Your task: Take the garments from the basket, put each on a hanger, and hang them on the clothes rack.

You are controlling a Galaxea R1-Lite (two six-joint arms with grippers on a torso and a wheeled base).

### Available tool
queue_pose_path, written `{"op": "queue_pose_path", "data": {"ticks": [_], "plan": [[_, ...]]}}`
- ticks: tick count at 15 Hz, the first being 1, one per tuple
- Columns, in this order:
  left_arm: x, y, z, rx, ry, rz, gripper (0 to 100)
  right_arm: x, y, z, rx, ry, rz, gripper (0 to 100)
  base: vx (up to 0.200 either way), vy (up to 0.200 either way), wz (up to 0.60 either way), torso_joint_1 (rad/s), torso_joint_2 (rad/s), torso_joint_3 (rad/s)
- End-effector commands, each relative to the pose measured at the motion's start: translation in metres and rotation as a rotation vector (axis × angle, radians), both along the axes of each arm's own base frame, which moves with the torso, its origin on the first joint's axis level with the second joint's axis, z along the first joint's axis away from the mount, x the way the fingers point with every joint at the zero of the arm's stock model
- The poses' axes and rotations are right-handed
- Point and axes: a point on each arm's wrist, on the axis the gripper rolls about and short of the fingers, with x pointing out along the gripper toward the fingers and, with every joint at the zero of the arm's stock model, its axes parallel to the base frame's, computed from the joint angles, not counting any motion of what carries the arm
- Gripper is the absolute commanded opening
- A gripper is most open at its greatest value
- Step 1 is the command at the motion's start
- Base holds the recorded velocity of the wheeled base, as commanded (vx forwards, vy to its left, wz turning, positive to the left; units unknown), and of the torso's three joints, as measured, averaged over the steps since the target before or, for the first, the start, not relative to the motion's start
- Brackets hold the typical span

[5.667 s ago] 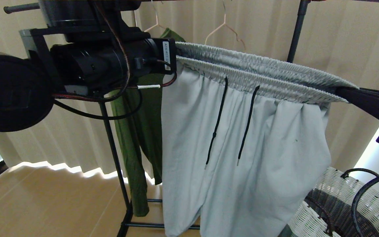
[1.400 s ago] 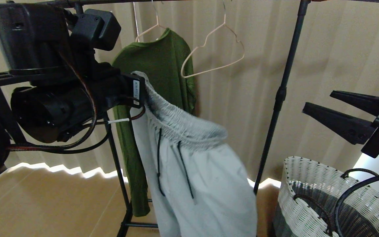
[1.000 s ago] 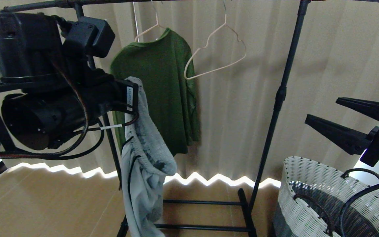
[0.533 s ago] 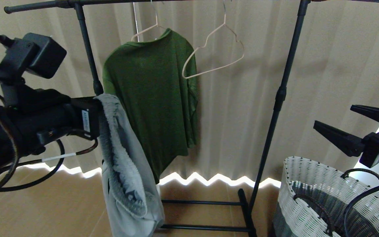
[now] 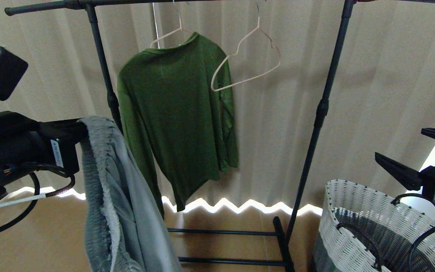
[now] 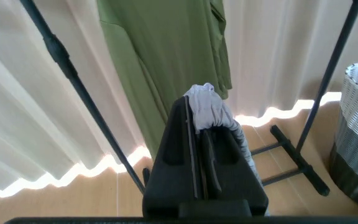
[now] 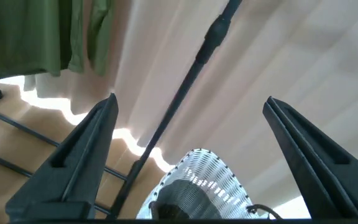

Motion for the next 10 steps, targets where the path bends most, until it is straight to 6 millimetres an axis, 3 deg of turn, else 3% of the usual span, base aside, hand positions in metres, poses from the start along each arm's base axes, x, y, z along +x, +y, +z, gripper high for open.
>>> {"op": "queue_pose_path", "data": {"ticks": [1, 4, 10], "plan": [[-0.006, 0.003, -0.003, 0.004, -0.001, 0.002, 0, 0.002, -0.007, 0.004, 0.003, -0.020, -0.044, 100, 0.000, 0.000, 0.00, 0.000, 0.00, 0.000], [-0.011, 0.005, -0.007, 0.010, 0.002, 0.003, 0, 0.009, -0.023, 0.009, 0.003, -0.106, -0.139, 100, 0.000, 0.000, 0.00, 0.000, 0.00, 0.000], [-0.010, 0.006, -0.012, 0.043, 0.010, 0.006, 0, 0.009, -0.026, 0.002, 0.002, -0.089, -0.154, 100, 0.000, 0.000, 0.00, 0.000, 0.00, 0.000]]}}
